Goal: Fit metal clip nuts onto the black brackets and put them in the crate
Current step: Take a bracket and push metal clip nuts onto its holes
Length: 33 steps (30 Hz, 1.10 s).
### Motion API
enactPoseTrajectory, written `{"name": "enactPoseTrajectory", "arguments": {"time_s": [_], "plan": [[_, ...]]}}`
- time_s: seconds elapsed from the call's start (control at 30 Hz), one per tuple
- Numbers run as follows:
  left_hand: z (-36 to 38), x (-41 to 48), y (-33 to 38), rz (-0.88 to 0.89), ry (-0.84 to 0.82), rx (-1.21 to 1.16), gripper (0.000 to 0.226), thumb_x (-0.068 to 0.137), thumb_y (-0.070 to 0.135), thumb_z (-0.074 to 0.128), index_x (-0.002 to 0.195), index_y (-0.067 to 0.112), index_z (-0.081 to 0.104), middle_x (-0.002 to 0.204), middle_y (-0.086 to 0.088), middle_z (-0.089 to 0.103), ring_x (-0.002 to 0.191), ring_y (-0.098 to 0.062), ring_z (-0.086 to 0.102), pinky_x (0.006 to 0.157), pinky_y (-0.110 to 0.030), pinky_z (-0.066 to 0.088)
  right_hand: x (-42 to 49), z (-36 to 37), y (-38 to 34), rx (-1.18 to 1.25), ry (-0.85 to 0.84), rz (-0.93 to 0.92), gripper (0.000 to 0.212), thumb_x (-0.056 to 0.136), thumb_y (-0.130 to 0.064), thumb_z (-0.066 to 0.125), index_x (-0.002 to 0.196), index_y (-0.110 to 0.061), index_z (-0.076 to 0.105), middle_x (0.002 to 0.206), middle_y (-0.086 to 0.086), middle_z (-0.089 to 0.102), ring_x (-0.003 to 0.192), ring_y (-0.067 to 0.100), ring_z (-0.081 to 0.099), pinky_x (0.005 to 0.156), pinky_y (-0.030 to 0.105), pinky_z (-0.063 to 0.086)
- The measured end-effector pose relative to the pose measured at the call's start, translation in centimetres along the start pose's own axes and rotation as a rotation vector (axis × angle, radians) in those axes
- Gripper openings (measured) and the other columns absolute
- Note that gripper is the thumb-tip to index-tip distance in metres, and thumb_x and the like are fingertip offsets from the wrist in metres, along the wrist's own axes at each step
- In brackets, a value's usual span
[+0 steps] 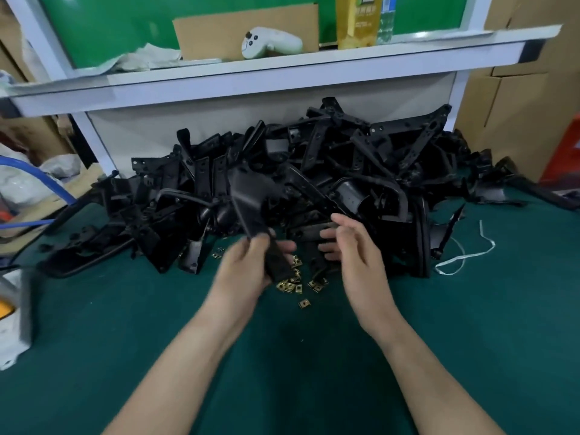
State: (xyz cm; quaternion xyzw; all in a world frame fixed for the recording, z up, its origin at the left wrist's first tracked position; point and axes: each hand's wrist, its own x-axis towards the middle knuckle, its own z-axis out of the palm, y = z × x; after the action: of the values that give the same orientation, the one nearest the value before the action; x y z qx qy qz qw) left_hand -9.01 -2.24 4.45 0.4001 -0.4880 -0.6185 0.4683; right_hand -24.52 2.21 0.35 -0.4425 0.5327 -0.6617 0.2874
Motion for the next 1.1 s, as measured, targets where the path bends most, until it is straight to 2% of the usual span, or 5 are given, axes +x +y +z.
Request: {"name": "enactPoseTrajectory", "arguments": {"time_s": [0.2,0.4,0.57,0.7,1.1], "plan": [[2.1,-3.2,-5.5,-0.077,-0.342,0.040,0.025,0.108,0.024,0.044,0.122,0.011,0.061,0.107,-0.008,0.075,0.099,-0.020,0.073,0.080,-0.034,0.061,0.6,-0.7,-1.3,0.146,-0.166,0.214,0.051,0.097,-0.063,0.047,0.127,-0.025,0.063,0.116,-0.007,0.074,0.104,0.011,0.071,0.085,0.029,0.054],[0.7,-4.2,-4.8,0.212,-0.536,0.621,0.037,0.108,0.043,0.042,0.093,0.016,0.063,0.078,0.001,0.073,0.062,-0.012,0.067,0.060,-0.024,0.053,0.9,-1.5,-1.7,0.401,-0.224,0.229,0.029,0.097,-0.040,0.060,0.107,-0.018,0.078,0.116,0.009,0.074,0.112,0.021,0.070,0.089,0.028,0.056],[-3.6,-1.5,-3.9,0.658,-0.046,1.177,0.040,0.103,0.048,0.039,0.096,0.020,0.067,0.090,0.004,0.070,0.087,-0.020,0.064,0.083,-0.042,0.051,1.0,-1.6,-1.5,0.271,-0.092,0.183,0.031,0.094,-0.039,0.053,0.088,-0.021,0.078,0.096,0.003,0.077,0.092,0.014,0.073,0.084,0.028,0.053],[-6.5,1.0,-4.4,0.155,0.074,1.401,0.081,0.094,0.071,0.035,0.158,0.024,0.023,0.165,-0.010,0.019,0.155,-0.032,0.006,0.125,-0.046,0.007,-0.1,-1.4,-0.5,-0.268,0.000,-0.007,0.032,0.092,-0.055,0.044,0.093,-0.023,0.052,0.068,-0.011,0.058,0.063,0.006,0.054,0.062,0.023,0.045],[-6.5,2.4,-4.8,0.409,0.071,1.215,0.035,0.103,0.045,0.048,0.124,0.023,0.065,0.114,0.005,0.063,0.111,-0.018,0.055,0.090,-0.039,0.050,-0.1,-0.4,1.7,-0.680,0.002,-0.138,0.031,0.097,-0.049,0.044,0.078,-0.027,0.034,0.048,-0.006,0.041,0.046,0.014,0.042,0.052,0.033,0.030]]}}
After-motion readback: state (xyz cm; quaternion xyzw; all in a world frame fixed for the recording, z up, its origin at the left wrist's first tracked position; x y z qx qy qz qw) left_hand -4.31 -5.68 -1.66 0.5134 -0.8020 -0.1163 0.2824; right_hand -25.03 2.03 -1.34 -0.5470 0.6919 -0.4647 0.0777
